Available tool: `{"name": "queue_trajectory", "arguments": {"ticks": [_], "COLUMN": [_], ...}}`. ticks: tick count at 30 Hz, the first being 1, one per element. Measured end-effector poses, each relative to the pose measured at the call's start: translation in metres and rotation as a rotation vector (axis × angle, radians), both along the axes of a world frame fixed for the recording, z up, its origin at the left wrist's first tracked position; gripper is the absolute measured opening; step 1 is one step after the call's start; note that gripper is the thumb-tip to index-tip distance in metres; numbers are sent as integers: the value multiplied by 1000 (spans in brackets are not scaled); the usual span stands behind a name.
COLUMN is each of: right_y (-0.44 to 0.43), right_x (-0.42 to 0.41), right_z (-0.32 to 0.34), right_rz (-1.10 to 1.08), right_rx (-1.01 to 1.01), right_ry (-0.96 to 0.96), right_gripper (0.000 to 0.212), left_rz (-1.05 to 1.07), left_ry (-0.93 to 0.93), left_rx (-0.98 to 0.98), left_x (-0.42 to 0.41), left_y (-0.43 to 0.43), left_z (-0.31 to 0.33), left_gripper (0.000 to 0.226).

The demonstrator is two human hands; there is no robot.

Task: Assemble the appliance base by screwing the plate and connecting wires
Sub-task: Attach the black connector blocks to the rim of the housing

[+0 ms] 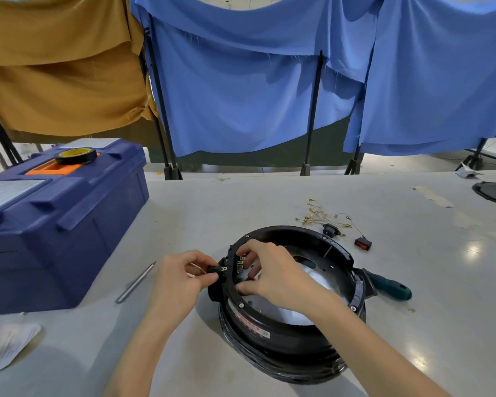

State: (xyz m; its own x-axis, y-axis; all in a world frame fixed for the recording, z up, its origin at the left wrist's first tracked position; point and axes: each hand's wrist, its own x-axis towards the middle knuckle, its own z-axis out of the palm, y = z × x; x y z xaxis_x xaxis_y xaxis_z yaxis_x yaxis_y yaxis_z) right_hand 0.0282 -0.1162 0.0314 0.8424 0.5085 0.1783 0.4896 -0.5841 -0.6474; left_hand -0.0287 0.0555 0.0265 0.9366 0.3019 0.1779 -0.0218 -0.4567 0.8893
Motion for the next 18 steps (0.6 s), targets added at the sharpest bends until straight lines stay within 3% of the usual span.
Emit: {"name": "queue_trajectory", "arguments": {"ticks": [18], "right_y": [0], "right_x": [-4], "right_z": [-1], "right_rz": [-6], "right_rx": [23], "right_ry": [26], "right_gripper": [44], "left_rz": [56], "left_ry": [-53], "left_rx": [86], "left_x": [-6], "left_y": [-10], "left_z": [3], "left_gripper": [36]}}
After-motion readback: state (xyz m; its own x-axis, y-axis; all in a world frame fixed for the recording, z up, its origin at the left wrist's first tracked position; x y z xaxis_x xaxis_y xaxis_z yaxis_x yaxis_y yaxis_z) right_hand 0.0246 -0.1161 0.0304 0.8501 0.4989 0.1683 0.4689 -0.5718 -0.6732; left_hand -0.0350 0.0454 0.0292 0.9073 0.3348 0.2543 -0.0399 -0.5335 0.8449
